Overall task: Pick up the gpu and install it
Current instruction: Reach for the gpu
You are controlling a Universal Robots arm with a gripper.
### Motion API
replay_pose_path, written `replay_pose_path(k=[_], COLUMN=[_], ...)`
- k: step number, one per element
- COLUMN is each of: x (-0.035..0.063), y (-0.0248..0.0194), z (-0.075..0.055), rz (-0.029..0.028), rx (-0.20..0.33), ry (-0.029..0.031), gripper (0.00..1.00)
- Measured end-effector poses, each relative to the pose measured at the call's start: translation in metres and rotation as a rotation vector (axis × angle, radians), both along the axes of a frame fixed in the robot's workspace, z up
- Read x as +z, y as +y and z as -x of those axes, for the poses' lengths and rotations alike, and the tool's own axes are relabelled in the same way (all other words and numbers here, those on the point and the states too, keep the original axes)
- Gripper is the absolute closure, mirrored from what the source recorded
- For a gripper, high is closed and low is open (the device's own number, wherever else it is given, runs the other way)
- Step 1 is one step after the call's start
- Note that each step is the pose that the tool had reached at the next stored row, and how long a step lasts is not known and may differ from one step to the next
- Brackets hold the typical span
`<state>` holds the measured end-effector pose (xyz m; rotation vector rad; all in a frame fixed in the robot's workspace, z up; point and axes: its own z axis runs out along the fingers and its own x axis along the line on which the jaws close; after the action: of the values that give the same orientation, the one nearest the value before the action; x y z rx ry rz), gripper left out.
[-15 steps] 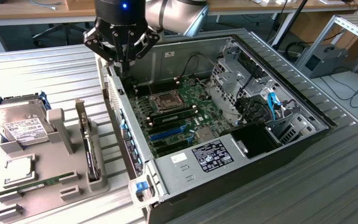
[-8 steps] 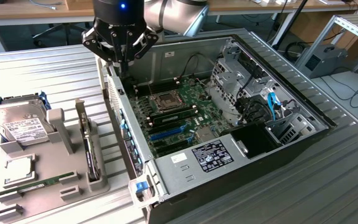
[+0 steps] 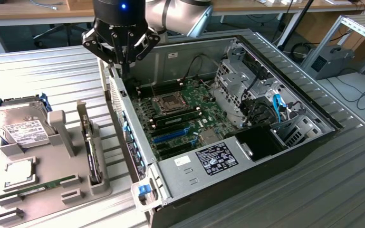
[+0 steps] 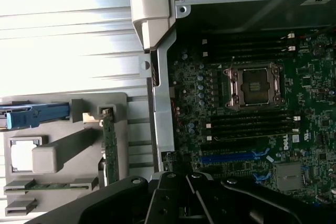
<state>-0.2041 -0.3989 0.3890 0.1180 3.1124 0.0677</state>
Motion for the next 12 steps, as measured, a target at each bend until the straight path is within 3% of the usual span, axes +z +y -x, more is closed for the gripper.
replay_pose_path(k=[12], x=[-0.0002], y=[0.0], z=[0.0052], rz=[0.0001], rx=[0.0], ry=[0.0], gripper=[0.89])
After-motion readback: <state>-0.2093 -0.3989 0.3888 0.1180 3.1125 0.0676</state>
